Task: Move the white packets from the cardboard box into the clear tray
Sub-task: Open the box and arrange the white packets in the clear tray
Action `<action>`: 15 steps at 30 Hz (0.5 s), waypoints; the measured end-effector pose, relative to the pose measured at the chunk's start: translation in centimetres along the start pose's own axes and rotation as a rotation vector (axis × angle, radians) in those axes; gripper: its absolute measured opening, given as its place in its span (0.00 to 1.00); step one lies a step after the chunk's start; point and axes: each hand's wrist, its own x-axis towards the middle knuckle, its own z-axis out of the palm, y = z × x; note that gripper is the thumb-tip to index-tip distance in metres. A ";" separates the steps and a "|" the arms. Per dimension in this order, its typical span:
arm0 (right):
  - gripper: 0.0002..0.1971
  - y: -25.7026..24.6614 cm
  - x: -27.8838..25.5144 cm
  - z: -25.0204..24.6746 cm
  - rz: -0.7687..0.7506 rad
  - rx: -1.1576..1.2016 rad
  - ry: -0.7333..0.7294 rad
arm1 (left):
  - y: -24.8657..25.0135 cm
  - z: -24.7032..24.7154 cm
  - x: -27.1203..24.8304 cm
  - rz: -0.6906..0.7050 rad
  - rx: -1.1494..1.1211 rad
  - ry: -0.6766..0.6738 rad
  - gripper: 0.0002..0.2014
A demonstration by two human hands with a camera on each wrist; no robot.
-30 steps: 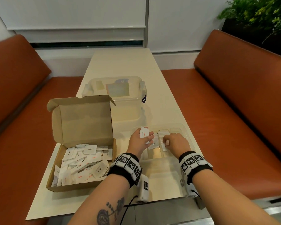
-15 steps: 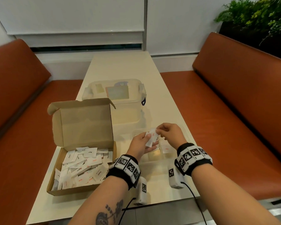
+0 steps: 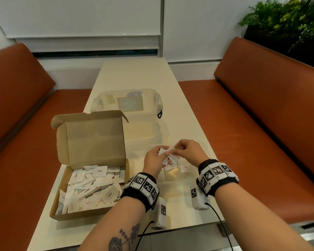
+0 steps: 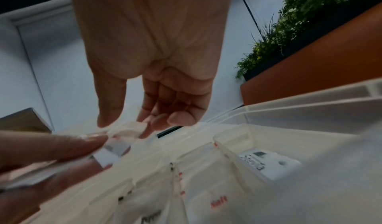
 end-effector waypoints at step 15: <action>0.06 1.1 0.7 -0.6 0.137 -0.691 -0.184 | -0.6 -0.1 0.2 -0.084 -0.141 0.018 0.04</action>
